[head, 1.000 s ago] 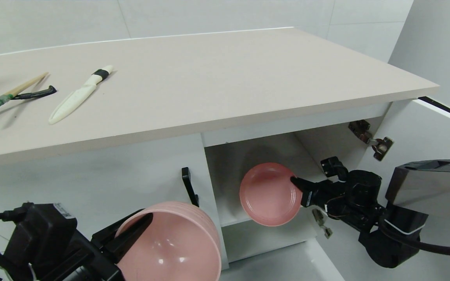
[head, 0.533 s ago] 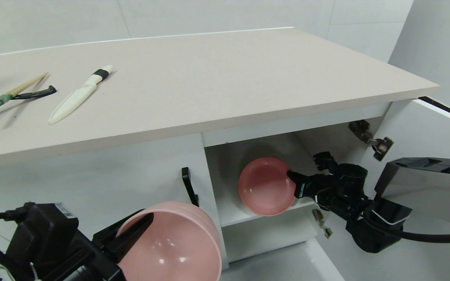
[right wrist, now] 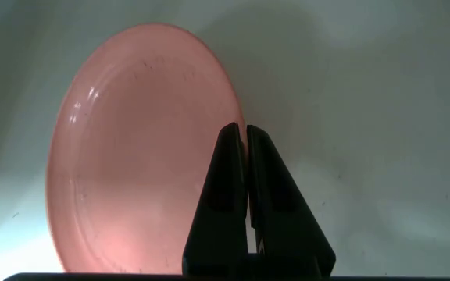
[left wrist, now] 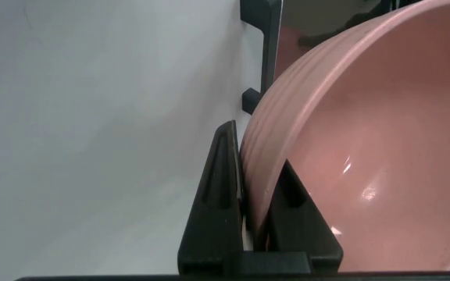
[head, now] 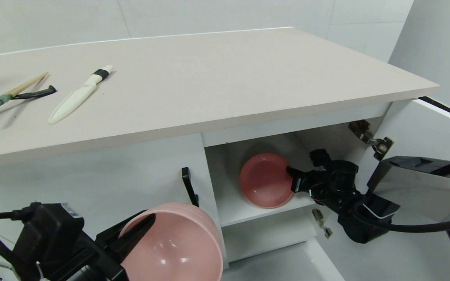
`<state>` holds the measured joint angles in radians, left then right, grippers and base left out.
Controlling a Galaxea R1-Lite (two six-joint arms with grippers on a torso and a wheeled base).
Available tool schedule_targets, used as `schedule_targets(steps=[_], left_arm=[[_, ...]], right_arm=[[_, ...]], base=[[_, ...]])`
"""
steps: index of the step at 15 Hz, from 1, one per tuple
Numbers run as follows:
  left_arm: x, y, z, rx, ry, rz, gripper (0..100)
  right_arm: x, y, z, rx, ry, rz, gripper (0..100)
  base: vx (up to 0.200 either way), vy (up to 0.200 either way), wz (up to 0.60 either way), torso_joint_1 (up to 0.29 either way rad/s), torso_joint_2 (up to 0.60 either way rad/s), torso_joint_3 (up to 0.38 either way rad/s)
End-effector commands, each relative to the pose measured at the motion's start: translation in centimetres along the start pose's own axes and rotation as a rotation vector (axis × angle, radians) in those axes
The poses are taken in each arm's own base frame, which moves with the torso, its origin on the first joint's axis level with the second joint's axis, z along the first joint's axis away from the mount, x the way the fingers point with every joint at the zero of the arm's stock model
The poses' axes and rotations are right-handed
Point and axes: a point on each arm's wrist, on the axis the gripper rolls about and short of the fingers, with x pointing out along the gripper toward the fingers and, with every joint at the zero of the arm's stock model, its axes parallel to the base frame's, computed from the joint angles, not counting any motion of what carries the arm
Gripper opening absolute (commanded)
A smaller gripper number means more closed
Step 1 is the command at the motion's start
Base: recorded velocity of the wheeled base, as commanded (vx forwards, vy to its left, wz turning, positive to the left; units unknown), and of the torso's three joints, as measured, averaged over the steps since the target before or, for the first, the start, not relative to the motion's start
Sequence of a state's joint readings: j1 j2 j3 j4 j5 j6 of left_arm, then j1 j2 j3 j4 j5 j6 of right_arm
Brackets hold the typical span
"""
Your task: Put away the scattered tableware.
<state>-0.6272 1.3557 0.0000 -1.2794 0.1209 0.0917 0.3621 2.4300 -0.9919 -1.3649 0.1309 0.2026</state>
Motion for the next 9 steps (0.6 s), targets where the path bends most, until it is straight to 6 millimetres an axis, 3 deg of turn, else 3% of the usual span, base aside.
schedule_targets(steps=[1, 4, 5, 9], left_arm=[[0.3, -0.1, -0.2, 0.001, 0.009, -0.001, 0], [0.7, -0.1, -0.3, 0.001, 0.008, -0.002, 0], [0.9, -0.1, -0.3, 0.001, 0.006, -0.002, 0], [2.2, -0.5, -0.6, 0.002, -0.005, -0.010, 0]], right_arm=[[0.7, 0.0, 0.4, -0.002, -0.012, 0.000, 0], [1.0, -0.2, -0.2, 0.000, 0.003, -0.003, 0], [1.0, -0.2, -0.4, 0.001, 0.007, -0.004, 100], [1.5, -0.5, -0.6, 0.000, -0.003, -0.019, 100]], base=[[0.000, 0.000, 0.00, 0.000, 0.00, 0.000], [0.000, 0.000, 0.00, 0.000, 0.00, 0.000], [0.000, 0.000, 0.00, 0.000, 0.00, 0.000], [0.000, 0.000, 0.00, 0.000, 0.00, 0.000]])
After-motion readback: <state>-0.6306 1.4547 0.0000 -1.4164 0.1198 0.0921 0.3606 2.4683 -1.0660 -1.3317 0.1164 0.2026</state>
